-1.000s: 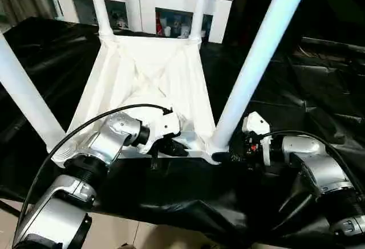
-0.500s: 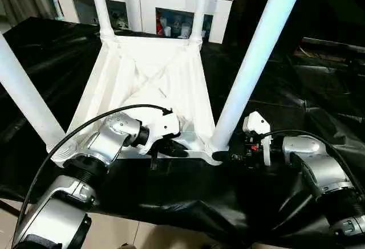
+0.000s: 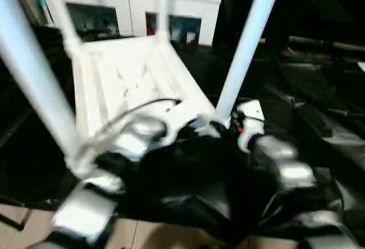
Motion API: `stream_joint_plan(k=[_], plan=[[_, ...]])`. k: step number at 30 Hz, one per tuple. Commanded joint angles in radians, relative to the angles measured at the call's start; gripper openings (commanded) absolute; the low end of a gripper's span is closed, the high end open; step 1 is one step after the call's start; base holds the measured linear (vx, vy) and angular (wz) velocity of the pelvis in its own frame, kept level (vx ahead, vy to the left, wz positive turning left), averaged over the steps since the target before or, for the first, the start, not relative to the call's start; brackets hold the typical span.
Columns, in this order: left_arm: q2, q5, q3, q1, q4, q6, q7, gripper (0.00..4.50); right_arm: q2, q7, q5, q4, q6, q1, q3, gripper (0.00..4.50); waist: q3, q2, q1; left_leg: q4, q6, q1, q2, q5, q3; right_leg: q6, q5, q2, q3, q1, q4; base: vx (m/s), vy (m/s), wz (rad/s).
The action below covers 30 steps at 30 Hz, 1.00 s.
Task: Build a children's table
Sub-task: Rotate leg to tighten
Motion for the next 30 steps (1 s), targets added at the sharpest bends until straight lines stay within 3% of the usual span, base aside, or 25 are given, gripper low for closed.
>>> stream_joint_plan(k=[1,5,7,10,12,15,17,18,20,23,26,30], plan=[[-0.026,0.013,-0.01,0.003,0.049,-0.021,0.028,0.0,0.032,-0.044,-0.019,0.04,0.009,-0.002,-0.001,2.67,-0.058,0.003,-0.004,-0.075,0.012,0.001,-0.011,-0.322,0.008,-0.138,-0.433,-0.023,0.02,0.038,-0.087,0.0,0.0,0.0],[-0.011,0.024,-0.027,0.002,0.052,-0.046,-0.009,0.0,0.036,0.093,0.013,-0.017,-0.044,0.008,0.023,2.67,-0.061,0.003,-0.001,-0.076,0.032,-0.002,-0.008,-0.319,0.009,-0.154,-0.381,-0.025,0.022,0.043,-0.083,0.0,0.0,0.0],[-0.006,0.024,-0.029,0.003,0.05,-0.048,-0.015,0.0,0.033,0.123,0.031,-0.032,-0.045,0.012,0.02,3.23,-0.061,0.004,0.001,-0.076,0.041,-0.004,-0.007,-0.306,0.01,-0.17,-0.35,-0.024,0.023,0.045,-0.08,0.0,0.0,0.0],[0.022,0.024,-0.037,0.011,0.038,-0.085,-0.062,0.0,-0.033,0.252,0.051,-0.106,-0.05,0.034,0.048,3.47,-0.062,-0.002,0.006,-0.075,0.063,-0.005,-0.006,-0.282,0.013,-0.184,-0.317,-0.026,0.024,0.051,-0.077,0.0,0.0,0.0],[0.029,0.023,-0.035,0.013,0.033,-0.084,-0.069,0.0,-0.055,0.28,0.044,-0.117,-0.052,0.037,0.056,3.71,-0.064,-0.003,0.004,-0.076,0.064,-0.013,-0.006,-0.258,0.01,-0.182,-0.315,-0.027,0.023,0.057,-0.072,0.0,0.0,0.0],[0.074,0.017,-0.043,0.037,-0.035,-0.081,-0.14,0.0,-0.204,0.46,-0.02,-0.129,-0.038,0.035,0.122,3.92,-0.065,0.0,0.009,-0.073,0.062,-0.007,-0.004,-0.244,0.011,-0.186,-0.329,-0.028,0.022,0.057,-0.075,0.0,0.0,0.0],[0.088,0.007,-0.046,0.048,-0.067,-0.077,-0.175,0.0,-0.248,0.535,-0.02,-0.147,-0.031,0.041,0.14,4.04,-0.063,-0.001,0.01,-0.07,0.073,-0.007,-0.003,-0.238,0.015,-0.204,-0.304,-0.028,0.025,0.052,-0.073,0.0,0.0,0.0],[0.101,-0.001,-0.05,0.059,-0.097,-0.075,-0.208,0.0,-0.29,0.605,-0.017,-0.167,-0.027,0.047,0.156,4.04,-0.067,-0.003,0.01,-0.07,0.08,-0.012,-0.001,-0.233,0.011,-0.209,-0.291,-0.029,0.022,0.063,-0.068,0.0,0.0,0.0],[0.128,-0.022,-0.066,0.084,-0.157,-0.091,-0.294,0.0,-0.352,0.724,0.005,-0.209,-0.005,0.064,0.174,4.04,-0.067,-0.008,0.01,-0.067,0.099,-0.013,0.0,-0.203,0.014,-0.223,-0.246,-0.029,0.024,0.06,-0.063,0.0,0.0,0.0],[0.163,-0.073,-0.088,0.124,-0.242,-0.107,-0.435,0.0,-0.396,0.813,0.024,-0.242,0.017,0.079,0.186,4.04,-0.07,-0.005,0.013,-0.064,0.123,-0.013,0.003,-0.16,0.014,-0.256,-0.172,-0.03,0.026,0.059,-0.053,0.0,0.0,0.0],[0.206,-0.13,-0.116,0.171,-0.334,-0.108,-0.584,0.0,-0.412,0.848,0.024,-0.244,0.003,0.083,0.21,4.04,-0.071,0.0,0.018,-0.065,0.118,-0.004,0.009,-0.156,0.014,-0.286,-0.137,-0.031,0.026,0.054,-0.045,0.0,0.0,0.0],[0.221,-0.121,-0.119,0.184,-0.365,-0.092,-0.596,0.0,-0.404,0.851,0.019,-0.227,0.0,0.073,0.214,4.04,-0.067,0.003,0.029,-0.064,0.116,0.006,0.01,-0.172,0.022,-0.301,-0.105,-0.027,0.03,0.046,-0.043,0.0,0.0,0.0]])
